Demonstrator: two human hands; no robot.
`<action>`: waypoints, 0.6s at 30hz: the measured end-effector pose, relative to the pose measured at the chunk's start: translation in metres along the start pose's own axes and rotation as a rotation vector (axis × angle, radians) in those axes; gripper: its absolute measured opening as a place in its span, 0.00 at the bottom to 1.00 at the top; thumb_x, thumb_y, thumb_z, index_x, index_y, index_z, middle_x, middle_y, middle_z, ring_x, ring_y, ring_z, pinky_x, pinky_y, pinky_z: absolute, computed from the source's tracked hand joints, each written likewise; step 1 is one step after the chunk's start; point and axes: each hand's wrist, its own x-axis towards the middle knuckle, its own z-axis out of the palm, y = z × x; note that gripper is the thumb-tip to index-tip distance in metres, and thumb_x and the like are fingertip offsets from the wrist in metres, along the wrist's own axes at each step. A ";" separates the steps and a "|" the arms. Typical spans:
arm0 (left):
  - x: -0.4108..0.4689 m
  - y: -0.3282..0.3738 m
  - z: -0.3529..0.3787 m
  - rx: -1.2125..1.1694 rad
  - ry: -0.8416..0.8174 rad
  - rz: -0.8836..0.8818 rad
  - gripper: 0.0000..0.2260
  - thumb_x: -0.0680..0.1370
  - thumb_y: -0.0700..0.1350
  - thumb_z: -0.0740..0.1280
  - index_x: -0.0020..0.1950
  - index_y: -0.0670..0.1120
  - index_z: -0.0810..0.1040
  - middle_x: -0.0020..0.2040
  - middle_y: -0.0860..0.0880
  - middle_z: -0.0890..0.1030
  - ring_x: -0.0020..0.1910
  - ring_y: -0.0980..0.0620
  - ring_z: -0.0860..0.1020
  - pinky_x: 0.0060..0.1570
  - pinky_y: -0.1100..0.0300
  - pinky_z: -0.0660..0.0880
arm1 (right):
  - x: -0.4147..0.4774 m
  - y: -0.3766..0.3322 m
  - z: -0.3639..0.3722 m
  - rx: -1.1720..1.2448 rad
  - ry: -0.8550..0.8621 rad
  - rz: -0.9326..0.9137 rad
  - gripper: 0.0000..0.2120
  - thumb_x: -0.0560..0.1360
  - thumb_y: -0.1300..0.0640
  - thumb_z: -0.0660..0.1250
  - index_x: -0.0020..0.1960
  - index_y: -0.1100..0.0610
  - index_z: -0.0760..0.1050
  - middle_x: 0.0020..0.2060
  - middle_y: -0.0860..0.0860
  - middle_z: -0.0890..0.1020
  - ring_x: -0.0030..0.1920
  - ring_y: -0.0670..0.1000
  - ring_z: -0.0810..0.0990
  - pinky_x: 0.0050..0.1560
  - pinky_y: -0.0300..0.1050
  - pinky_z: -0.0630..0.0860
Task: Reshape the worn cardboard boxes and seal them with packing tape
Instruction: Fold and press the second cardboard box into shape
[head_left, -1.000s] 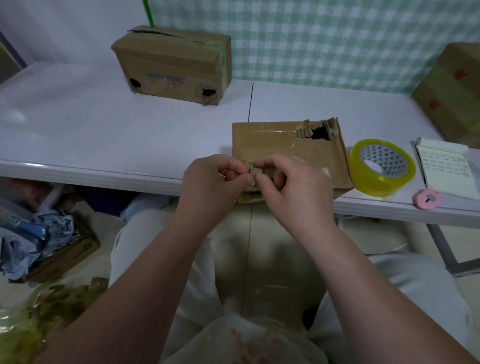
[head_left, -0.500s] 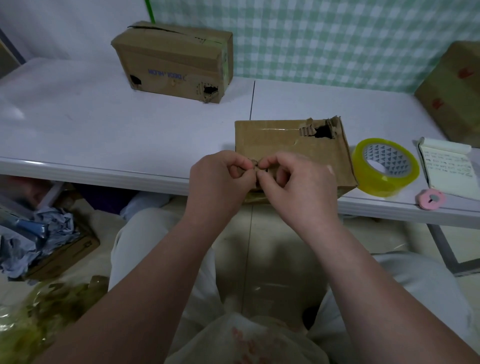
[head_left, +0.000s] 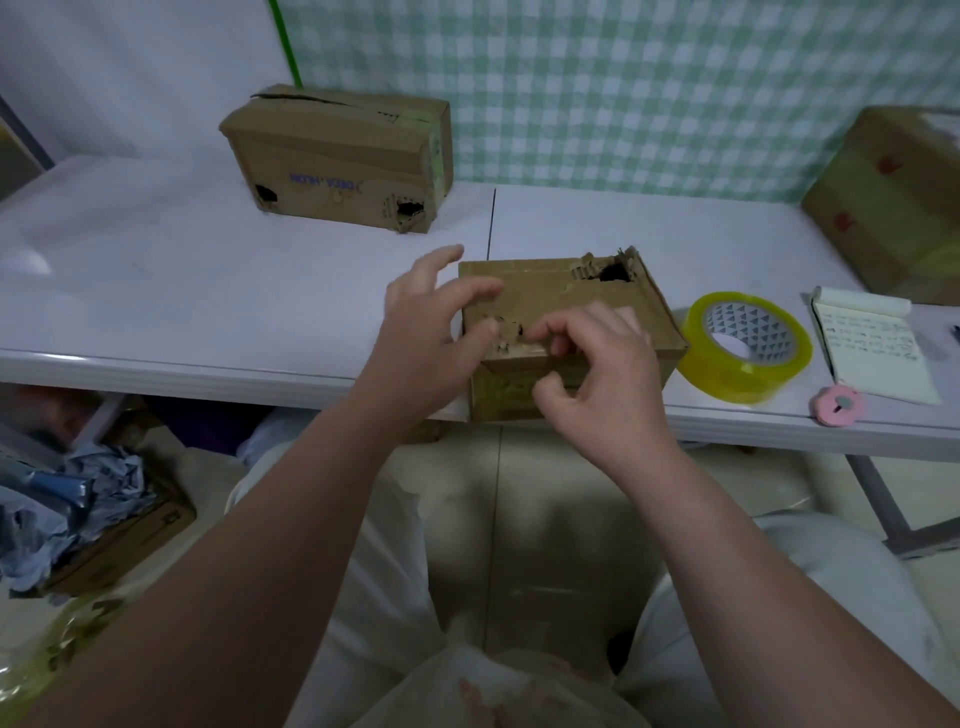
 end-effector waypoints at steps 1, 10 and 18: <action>0.003 -0.001 0.000 -0.011 -0.076 -0.006 0.15 0.77 0.47 0.65 0.65 0.52 0.76 0.75 0.47 0.61 0.74 0.45 0.56 0.68 0.55 0.54 | 0.002 0.003 0.000 -0.001 0.007 -0.009 0.13 0.63 0.62 0.65 0.46 0.52 0.79 0.38 0.44 0.72 0.45 0.49 0.69 0.46 0.46 0.66; 0.003 0.003 0.005 0.005 -0.072 -0.040 0.13 0.79 0.52 0.62 0.62 0.52 0.79 0.62 0.47 0.66 0.66 0.46 0.64 0.66 0.56 0.61 | 0.023 0.035 -0.007 -0.166 0.156 0.144 0.08 0.68 0.61 0.70 0.45 0.51 0.81 0.39 0.46 0.73 0.46 0.54 0.72 0.46 0.45 0.65; -0.024 0.027 0.005 0.110 0.013 -0.045 0.12 0.78 0.48 0.64 0.60 0.54 0.79 0.49 0.51 0.64 0.47 0.57 0.59 0.54 0.59 0.64 | 0.016 0.023 -0.007 0.471 0.032 0.533 0.10 0.74 0.55 0.65 0.52 0.45 0.80 0.51 0.45 0.81 0.50 0.45 0.79 0.53 0.45 0.76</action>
